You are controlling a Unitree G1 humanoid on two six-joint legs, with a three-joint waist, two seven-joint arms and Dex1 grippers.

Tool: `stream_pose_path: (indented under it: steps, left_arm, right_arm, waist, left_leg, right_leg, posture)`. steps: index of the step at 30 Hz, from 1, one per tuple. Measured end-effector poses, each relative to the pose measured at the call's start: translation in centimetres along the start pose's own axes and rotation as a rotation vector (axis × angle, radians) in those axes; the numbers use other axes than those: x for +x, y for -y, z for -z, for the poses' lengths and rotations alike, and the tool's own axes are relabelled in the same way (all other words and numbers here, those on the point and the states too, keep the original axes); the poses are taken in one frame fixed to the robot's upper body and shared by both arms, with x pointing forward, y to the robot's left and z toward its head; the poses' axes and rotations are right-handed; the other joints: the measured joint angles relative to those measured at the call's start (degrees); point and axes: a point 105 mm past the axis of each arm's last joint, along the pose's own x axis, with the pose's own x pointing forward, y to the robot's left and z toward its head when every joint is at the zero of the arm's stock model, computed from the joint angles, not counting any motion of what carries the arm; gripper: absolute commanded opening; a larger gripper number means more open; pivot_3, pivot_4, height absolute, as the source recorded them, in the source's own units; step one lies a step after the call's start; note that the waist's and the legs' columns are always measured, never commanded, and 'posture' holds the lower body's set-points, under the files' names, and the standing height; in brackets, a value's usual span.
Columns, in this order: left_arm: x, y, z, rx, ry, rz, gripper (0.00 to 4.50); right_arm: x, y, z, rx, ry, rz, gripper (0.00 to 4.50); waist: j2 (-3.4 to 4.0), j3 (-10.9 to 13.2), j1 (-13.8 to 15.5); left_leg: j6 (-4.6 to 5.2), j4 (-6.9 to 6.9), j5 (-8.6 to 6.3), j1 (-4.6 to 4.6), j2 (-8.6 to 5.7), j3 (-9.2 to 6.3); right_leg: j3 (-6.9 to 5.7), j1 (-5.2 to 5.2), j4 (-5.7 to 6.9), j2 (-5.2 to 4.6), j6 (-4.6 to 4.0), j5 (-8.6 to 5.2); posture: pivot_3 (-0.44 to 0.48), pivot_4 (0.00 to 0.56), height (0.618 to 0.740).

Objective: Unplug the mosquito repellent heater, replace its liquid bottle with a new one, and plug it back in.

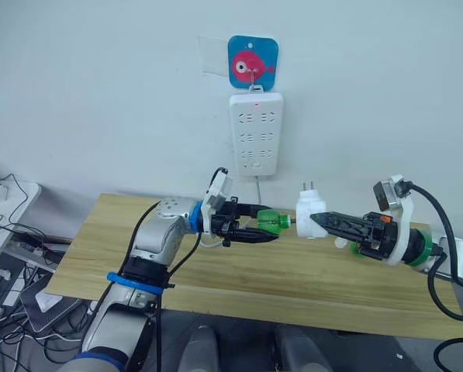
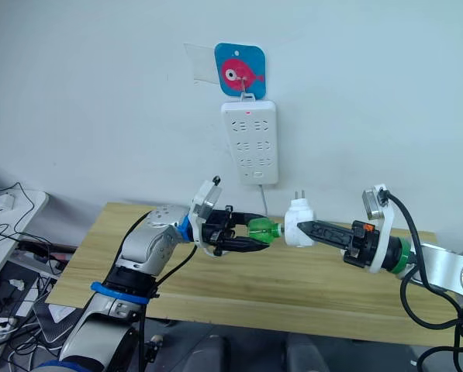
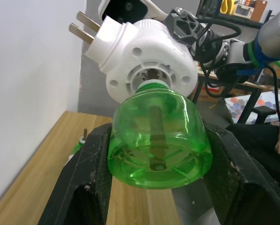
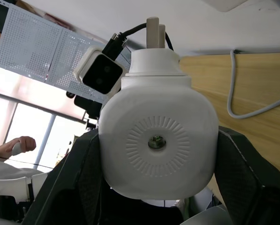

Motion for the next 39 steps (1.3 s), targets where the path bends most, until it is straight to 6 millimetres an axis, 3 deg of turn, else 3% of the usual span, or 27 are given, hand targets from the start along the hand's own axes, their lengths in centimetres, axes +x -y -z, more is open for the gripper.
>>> stream_pose_path:
  steps: [39]
  left_arm:
    - [0.6,-0.1,0.1,0.053,-0.035,0.027,2.26]
  right_arm:
    - [1.4,0.1,0.4,-0.011,-0.029,0.022,2.93]
  waist:
    - [-0.01,0.0,0.0]
  left_leg:
    - [0.0,0.0,0.0,-0.03,0.0,-0.01]
  right_leg:
    - [-0.01,-0.02,-0.02,0.0,0.0,0.0]
  posture:
    - [0.051,0.161,0.74]
